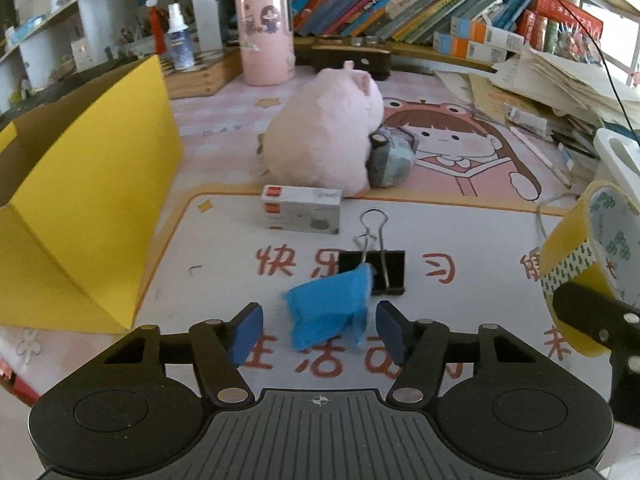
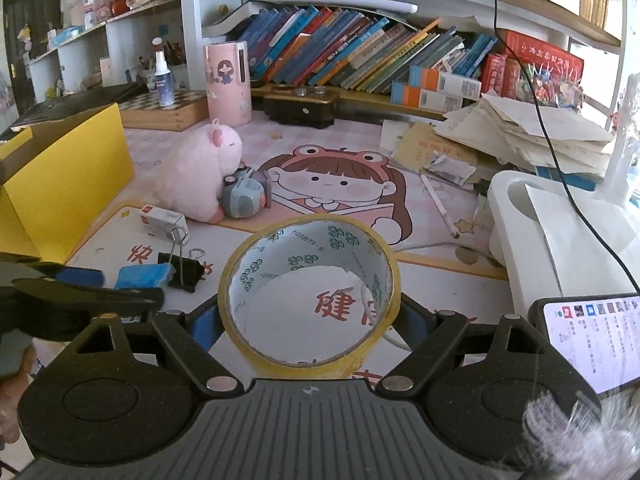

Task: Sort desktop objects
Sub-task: 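Close the left gripper on the blue sponge beside the binder clip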

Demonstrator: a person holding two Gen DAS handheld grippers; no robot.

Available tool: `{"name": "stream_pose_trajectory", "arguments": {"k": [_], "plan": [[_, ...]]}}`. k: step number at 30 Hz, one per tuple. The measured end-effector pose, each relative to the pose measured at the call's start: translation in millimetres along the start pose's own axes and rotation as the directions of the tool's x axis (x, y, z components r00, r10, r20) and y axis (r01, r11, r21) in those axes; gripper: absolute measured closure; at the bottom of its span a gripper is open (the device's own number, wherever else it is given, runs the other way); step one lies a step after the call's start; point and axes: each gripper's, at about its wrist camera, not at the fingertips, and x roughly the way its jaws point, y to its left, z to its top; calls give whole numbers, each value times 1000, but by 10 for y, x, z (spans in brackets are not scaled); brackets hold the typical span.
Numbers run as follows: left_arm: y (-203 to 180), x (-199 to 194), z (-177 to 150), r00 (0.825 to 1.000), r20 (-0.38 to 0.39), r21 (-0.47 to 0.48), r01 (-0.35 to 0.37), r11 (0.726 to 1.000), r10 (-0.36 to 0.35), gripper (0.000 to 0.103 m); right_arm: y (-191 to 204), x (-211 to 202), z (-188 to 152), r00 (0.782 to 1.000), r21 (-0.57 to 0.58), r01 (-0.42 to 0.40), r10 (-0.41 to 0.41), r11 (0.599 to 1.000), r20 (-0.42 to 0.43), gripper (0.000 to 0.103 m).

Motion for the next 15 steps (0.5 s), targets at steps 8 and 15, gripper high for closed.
{"name": "stream_pose_trajectory", "arguments": {"k": [8,15], "plan": [[-7,45,33,1000,-11,-28,19,999,-20,62,-23,-20,-1,1000,-22,-12,12,1000,5,18],[38,-112,33,999,32,-53,18,998,-16,64,-28,-23,2,1000,-34,-29,29,999,10,18]]}}
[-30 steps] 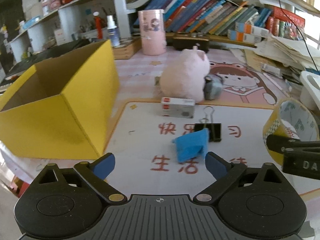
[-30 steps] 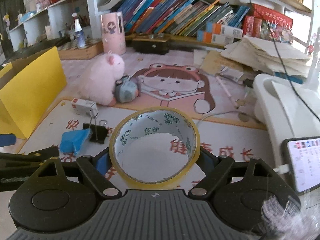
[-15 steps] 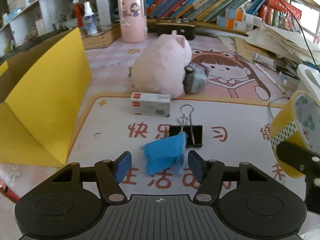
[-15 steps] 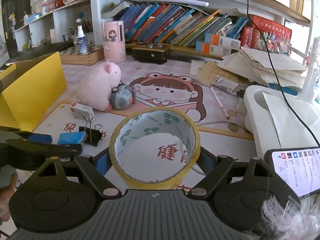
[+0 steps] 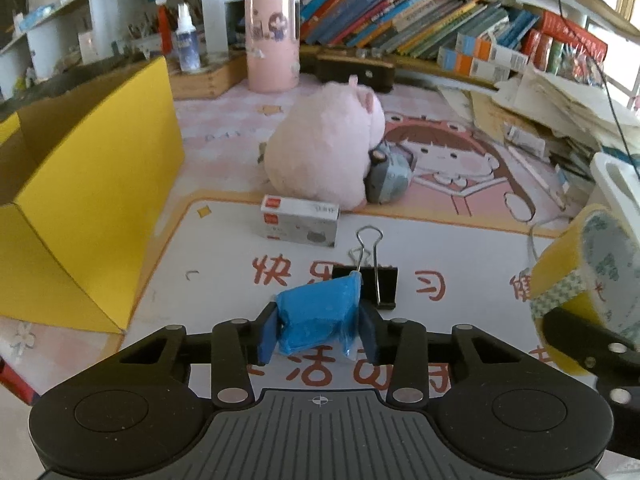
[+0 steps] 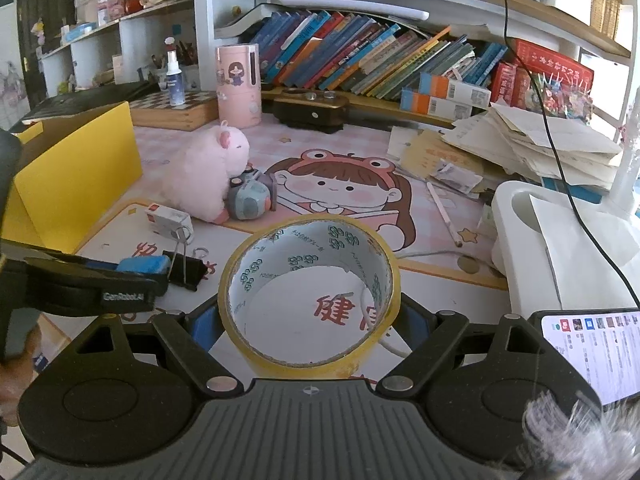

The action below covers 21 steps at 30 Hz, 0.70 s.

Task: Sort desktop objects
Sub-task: 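Close the left gripper on the blue sponge beside the binder clip, then lift the blue sponge with the left gripper while the right gripper carries the tape roll toward the yellow box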

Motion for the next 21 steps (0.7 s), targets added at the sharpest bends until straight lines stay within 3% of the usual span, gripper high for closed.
{"name": "stream_pose_trajectory", "arguments": {"k": [11,21], "plan": [[183,-351,-126,996,66,-17,-62,998,63,63,226,21,-8,994,-63,-110,110,992,-11,18],[505,-547,-254,995,97,-3,-15,1000,15,63,570,-81,-30,994,-57,-111,111,992,-15,18]]}}
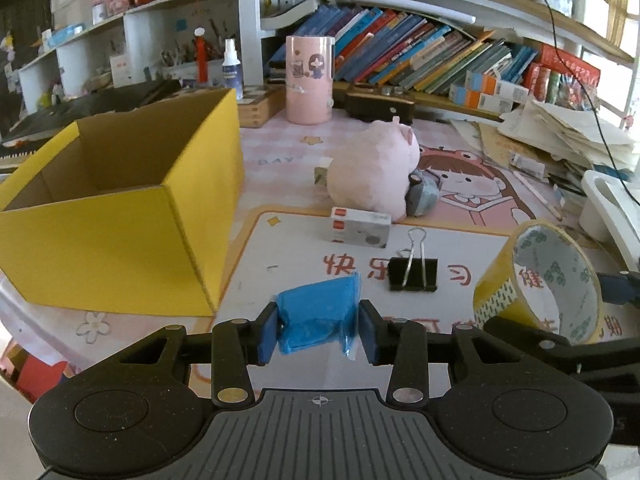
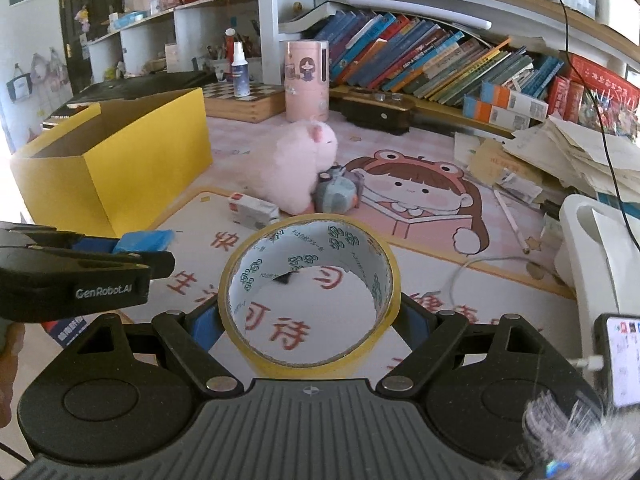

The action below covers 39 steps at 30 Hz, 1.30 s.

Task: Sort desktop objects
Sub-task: 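Lift the blue sponge with the left gripper while the right gripper carries the tape roll toward the yellow box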

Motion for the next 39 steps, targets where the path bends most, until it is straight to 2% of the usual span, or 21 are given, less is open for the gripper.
{"name": "stream_pose_trajectory", "arguments": {"k": [7,13,25,39], "plan": [[437,-204,-97,999,37,-3,37,999,-37,63,445,-120,-16,999,16,41,-41,999,9,18],[901,-403,-285,998,20,-15,67,998,-67,63,965,-219,-90,998,25,59,-60,998,3,18],[1727,-714,-671,999,0,-24,53,998,-53,64,2030,-345,-367,999,17,32,-32,999,-15,18],[2227,-939,-758,999,50,-78,15,997,-11,64,2581,-344,-304,1000,-30,-20,20,999,5,18]]}}
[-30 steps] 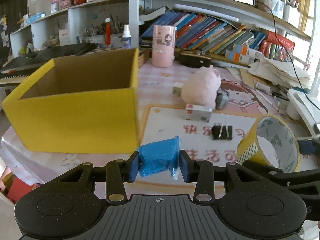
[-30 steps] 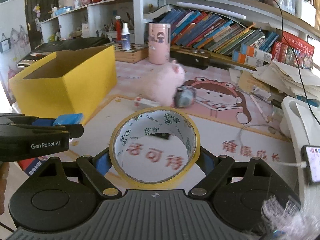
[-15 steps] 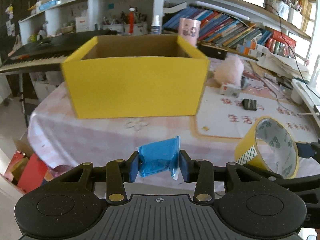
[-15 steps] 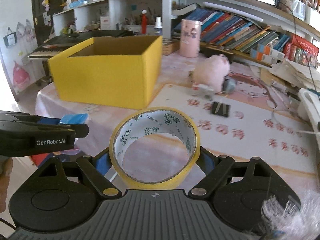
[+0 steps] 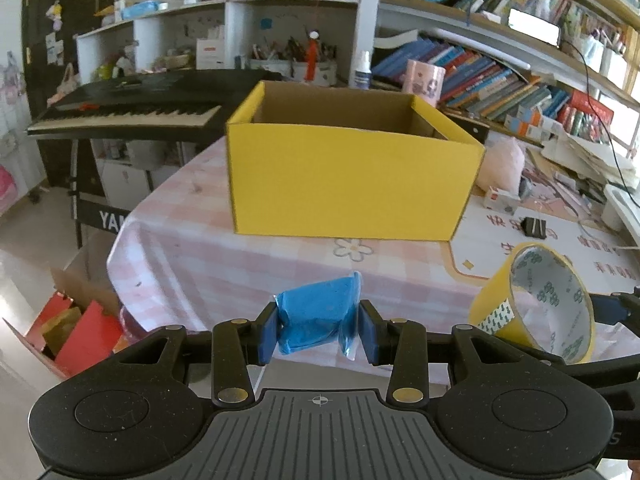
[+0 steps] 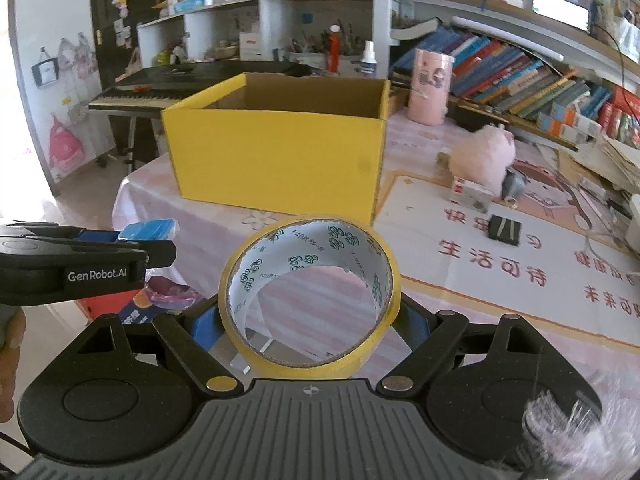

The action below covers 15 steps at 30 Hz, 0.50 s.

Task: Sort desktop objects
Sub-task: 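Lift the blue sponge with the left gripper while the right gripper carries the tape roll toward the yellow box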

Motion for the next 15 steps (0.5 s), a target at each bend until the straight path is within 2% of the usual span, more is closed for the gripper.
{"name": "stream_pose_trajectory", "arguments": {"k": [15], "plan": [[317,-156,-12,997,44,-35,-57,998,59,64,323,55,110,998,-55,-49,51,997,27,18]]}}
